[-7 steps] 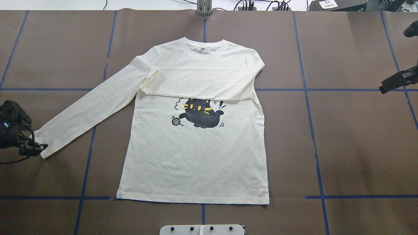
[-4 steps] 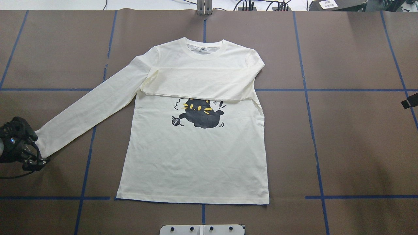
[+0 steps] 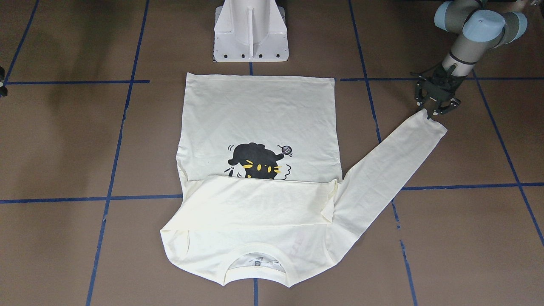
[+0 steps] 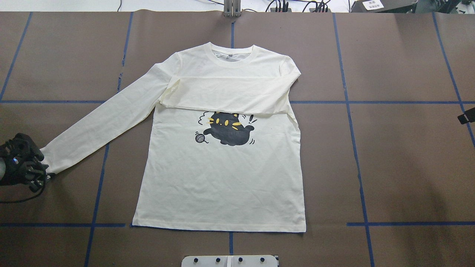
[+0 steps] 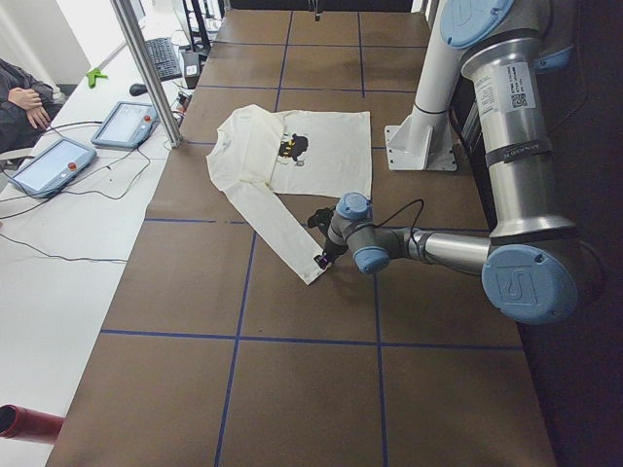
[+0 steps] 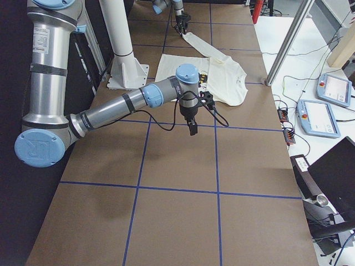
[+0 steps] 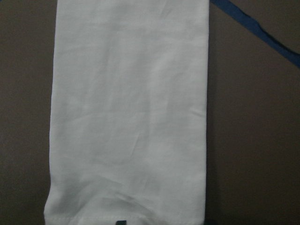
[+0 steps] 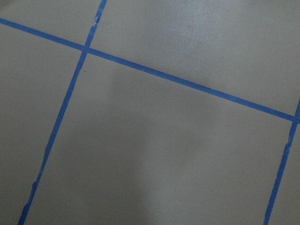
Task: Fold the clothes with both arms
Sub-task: 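Release the sleeve and raise the right gripper while the left gripper grasps the other cuff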
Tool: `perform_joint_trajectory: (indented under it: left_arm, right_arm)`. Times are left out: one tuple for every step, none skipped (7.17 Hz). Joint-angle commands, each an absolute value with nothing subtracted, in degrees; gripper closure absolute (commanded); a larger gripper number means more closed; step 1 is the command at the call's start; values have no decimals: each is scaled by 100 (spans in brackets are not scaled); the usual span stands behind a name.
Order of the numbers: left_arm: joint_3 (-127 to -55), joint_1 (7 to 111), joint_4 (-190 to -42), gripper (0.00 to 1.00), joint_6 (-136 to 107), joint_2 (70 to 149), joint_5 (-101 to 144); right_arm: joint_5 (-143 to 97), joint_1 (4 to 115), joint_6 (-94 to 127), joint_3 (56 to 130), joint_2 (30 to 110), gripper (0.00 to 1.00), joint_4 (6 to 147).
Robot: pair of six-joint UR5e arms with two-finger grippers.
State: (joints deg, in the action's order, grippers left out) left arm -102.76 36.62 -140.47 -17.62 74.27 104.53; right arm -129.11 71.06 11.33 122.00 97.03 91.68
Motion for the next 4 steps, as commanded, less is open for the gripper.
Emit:
perform_joint_trajectory:
  left_arm:
    - [-10510,3674,-14054,100,-1714,7427,9751]
    - [-10703,3717,-14010,100,-1679,7444,9782]
    - [-10783,3822,-13984,100,-1670,7514,9791]
    - [-10775,4145,-13870,100,-1670,7732,9800]
  right_arm:
    - [-12911,7110,1134,12199,9703,0,9167]
    - [-12911,7128,1134,12182,9703,0,9167]
    - [-12911,7145,1125,12138,9694,0,9167]
    - [-12911,7163,1125,12129,9694,0,9167]
